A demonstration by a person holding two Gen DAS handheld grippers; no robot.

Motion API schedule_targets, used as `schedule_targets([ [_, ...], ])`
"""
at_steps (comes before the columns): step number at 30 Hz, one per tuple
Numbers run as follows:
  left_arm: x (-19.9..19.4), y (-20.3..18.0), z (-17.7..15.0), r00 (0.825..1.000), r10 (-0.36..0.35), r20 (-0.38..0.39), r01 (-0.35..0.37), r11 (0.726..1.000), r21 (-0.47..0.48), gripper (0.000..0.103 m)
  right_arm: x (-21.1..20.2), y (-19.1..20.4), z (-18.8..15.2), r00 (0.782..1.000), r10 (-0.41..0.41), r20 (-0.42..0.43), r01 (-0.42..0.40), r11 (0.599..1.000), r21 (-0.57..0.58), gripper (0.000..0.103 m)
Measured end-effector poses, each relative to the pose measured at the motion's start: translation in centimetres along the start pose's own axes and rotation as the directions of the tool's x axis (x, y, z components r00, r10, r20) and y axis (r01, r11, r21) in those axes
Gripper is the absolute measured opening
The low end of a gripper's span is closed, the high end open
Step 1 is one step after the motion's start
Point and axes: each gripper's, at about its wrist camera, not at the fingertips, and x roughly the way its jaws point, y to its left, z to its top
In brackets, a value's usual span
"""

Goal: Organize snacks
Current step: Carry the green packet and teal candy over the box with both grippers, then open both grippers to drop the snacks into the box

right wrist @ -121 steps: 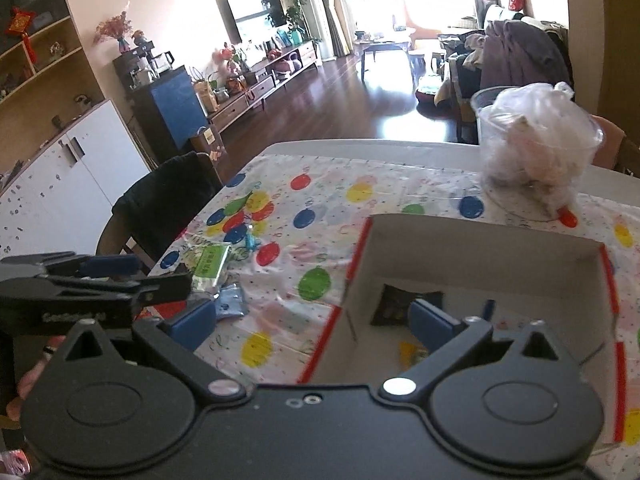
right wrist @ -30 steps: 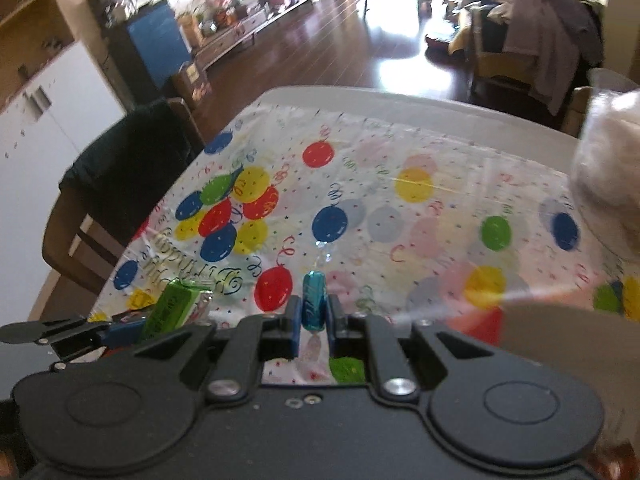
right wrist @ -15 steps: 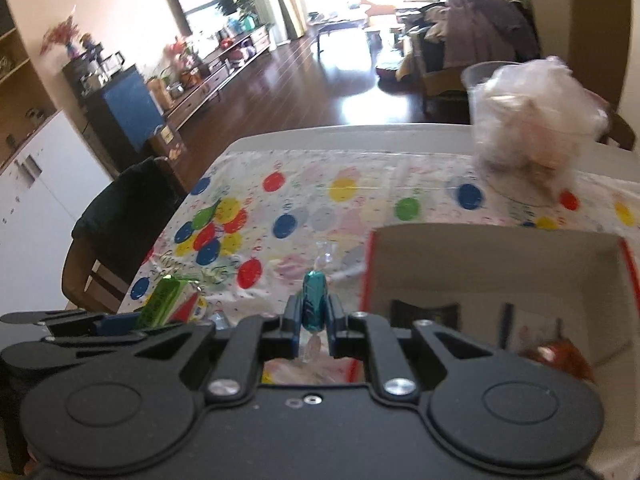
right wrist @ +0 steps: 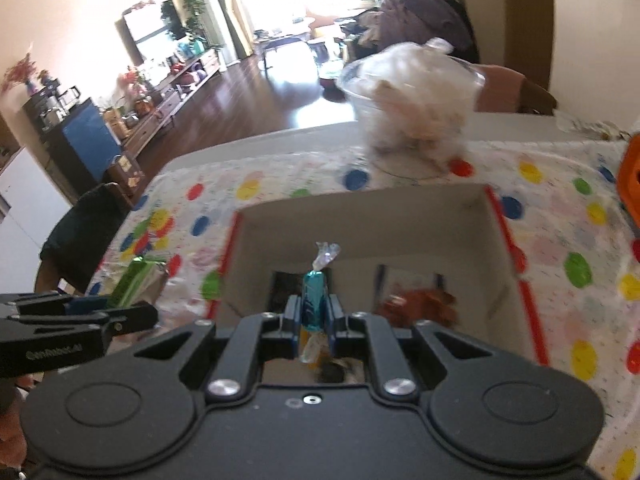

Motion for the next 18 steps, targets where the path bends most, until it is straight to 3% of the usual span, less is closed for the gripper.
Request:
schedule_targets([
  [10,4.7,-5.4,0.7,0.998,0.018,-0.061,-0.013,0.997,0.071,0.042,1.3,-6.0,-1.6,0.997,-0.051,-0.064,0.052,0.999,0.008,0.011],
  [18,8.9,-8.1,0.4,0.989,0.059,-0.138,-0.041,0.991,0.128,0.042,3.8,-7.6,-2.4,0.989,-0.078,-0.124,0.073,0.996,-0.041,0.010],
])
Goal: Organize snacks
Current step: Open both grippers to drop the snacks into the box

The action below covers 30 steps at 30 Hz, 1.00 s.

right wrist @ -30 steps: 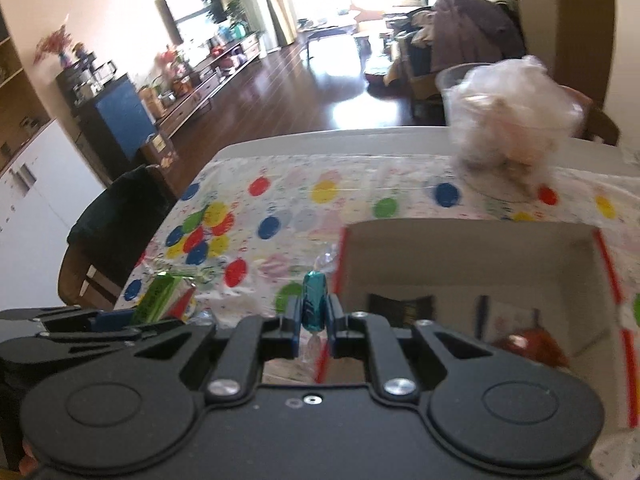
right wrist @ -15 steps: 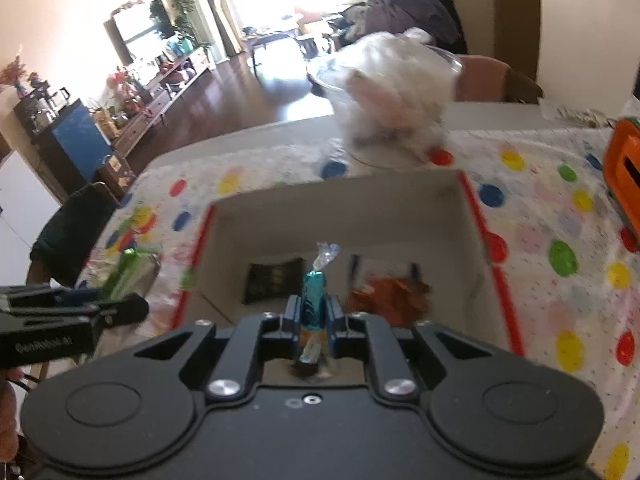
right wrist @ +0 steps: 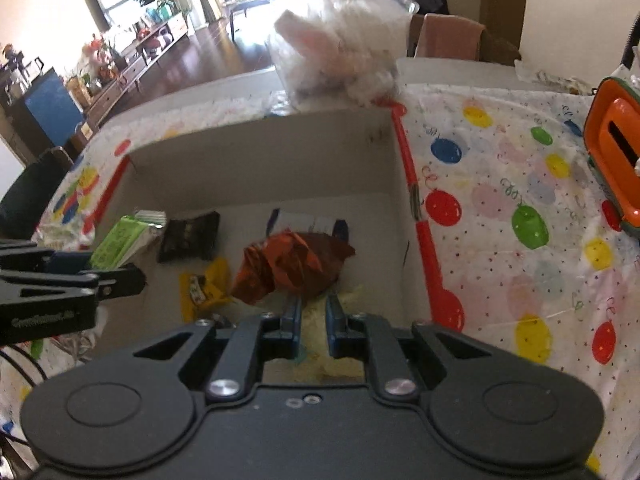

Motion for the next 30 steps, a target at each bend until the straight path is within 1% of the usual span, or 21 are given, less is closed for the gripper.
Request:
schedule_targets([
  [3,1.2,-0.6,0.0,0.999,0.014,-0.028,-0.014,1.000,0.013,0.042,0.6,-0.3,-0.3,1.000,0.007,-0.017,-0.007,1.000,-0.010,0.011],
  [6,2.2,-1.1,0.0,0.998,0.025,-0.049,-0.024,0.999,0.023,0.042,0.8,-0.6,-0.7,0.999,0.028,-0.029,-0.028,1.000,-0.003,0.018],
  [9,2.8,-1.3,0.2,0.997,0.038,-0.063,-0.036,0.999,0.029,0.042,0.9,-0.7,-0.9,0.998,0.040,-0.040,-0.040,0.999,-0.006,0.021],
  [13,3.1,-1.7,0.2,0.996,0.054,-0.071,-0.051,0.998,0.040,0.042,0.6,-0.8,-0.9,0.998,0.058,-0.038,-0.058,0.998,-0.012,0.023],
  [17,2.8,-1.6,-0.1,0.997,0.052,-0.064,-0.050,0.998,0.028,0.042,0.2,-1.0,-0.9,0.996,0.076,-0.036,-0.076,0.997,-0.006,0.025],
  [22,1.9,-1.1,-0.3,0.998,0.034,-0.054,-0.035,0.999,-0.013,0.042,-0.6,-0.8,-0.9,0.995,0.094,-0.024,-0.095,0.995,-0.014,0.029],
  [27,0.4,-0.6,-0.6,0.999,0.028,-0.018,-0.029,0.999,-0.040,0.043,-1.7,-0.5,-0.9,0.994,0.110,-0.003,-0.110,0.994,-0.017,0.034],
  [30,-0.8,-0.4,-0.8,1.000,0.026,0.009,-0.025,0.998,-0.051,0.049,-2.4,-0.2,-0.9,0.993,0.117,0.011,-0.116,0.993,-0.023,0.037],
])
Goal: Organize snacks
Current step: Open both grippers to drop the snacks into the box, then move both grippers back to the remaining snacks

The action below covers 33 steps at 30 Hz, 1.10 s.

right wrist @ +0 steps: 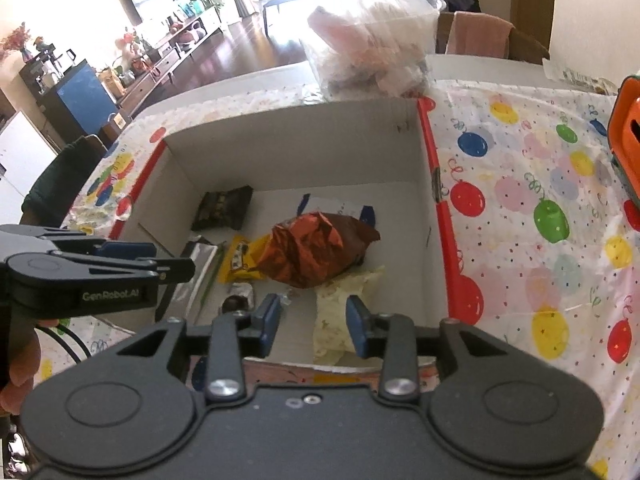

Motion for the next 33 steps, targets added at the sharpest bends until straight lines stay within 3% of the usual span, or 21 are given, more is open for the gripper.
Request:
schedule_targets([
  [4,-1.6,0.2,-0.3,0.999,0.000,0.042,0.001,1.000,-0.003,0.055,-0.9,0.6,0.2,1.000,0.015,0.023,-0.015,1.000,-0.001,0.046],
  [9,-3.5,0.7,-0.7,0.996,-0.004,0.087,0.006,1.000,-0.021,0.064,-2.2,1.7,0.3,0.998,0.029,0.064,-0.028,0.999,-0.023,0.067],
  [21,-7.8,3.5,-2.3,0.981,0.021,0.192,-0.005,0.997,-0.083,0.074,-4.0,5.3,0.6,0.987,0.094,0.129,-0.083,0.993,-0.084,0.094],
  [24,-8.7,4.8,-2.9,0.974,0.030,0.226,-0.007,0.995,-0.099,0.074,-4.0,6.6,0.7,0.985,0.107,0.132,-0.093,0.990,-0.102,0.098],
  [27,-9.6,6.3,-3.6,0.965,0.047,0.259,-0.016,0.993,-0.121,0.081,-3.9,8.2,0.8,0.984,0.107,0.142,-0.091,0.989,-0.120,0.103],
  [33,-10.5,10.0,-5.0,0.960,0.054,0.276,-0.012,0.989,-0.150,0.082,-2.9,11.3,1.0,0.984,0.126,0.124,-0.111,0.986,-0.124,0.103],
])
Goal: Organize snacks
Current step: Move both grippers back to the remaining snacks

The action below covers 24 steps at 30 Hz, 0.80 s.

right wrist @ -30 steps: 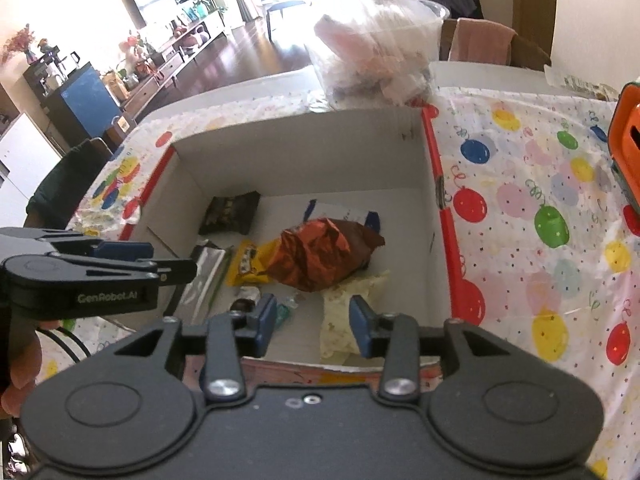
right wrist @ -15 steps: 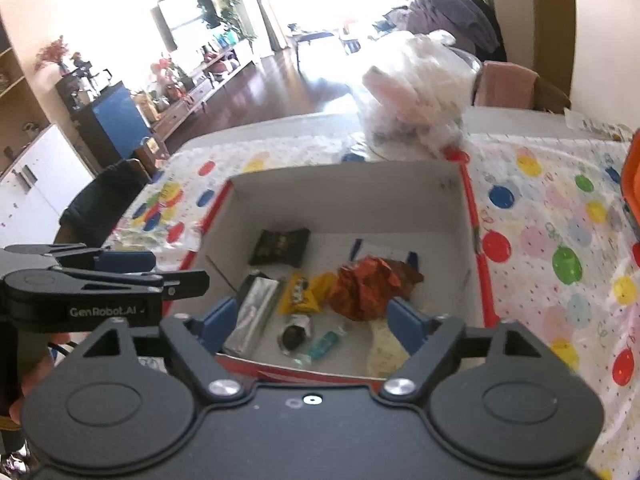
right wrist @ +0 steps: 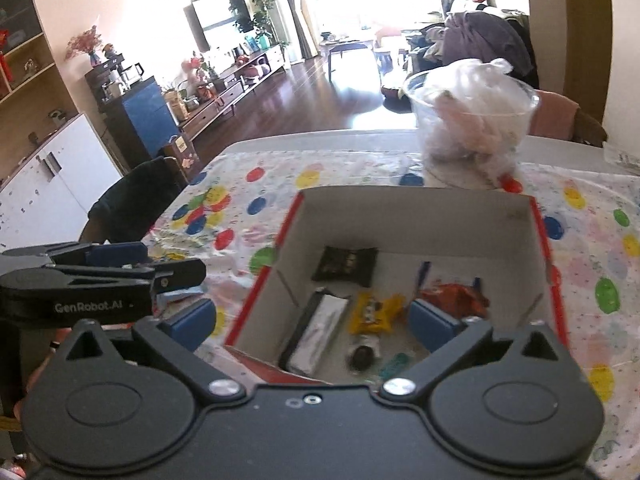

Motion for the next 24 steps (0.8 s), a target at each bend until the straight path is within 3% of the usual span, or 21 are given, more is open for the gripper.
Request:
schedule_targets([
  [13,-0.7,11.2,-2.3,0.998,0.044,-0.049,-0.045,0.999,-0.010,0.082,5.5,8.1,0.4,0.997,0.004,-0.075,-0.003,1.000,0.006,0.103],
  [24,0.0,20.2,-2.6,0.997,-0.005,-0.082,0.013,0.995,0.094,0.082,12.4,14.3,1.0,0.988,-0.051,-0.144,0.058,0.997,0.044,0.103],
])
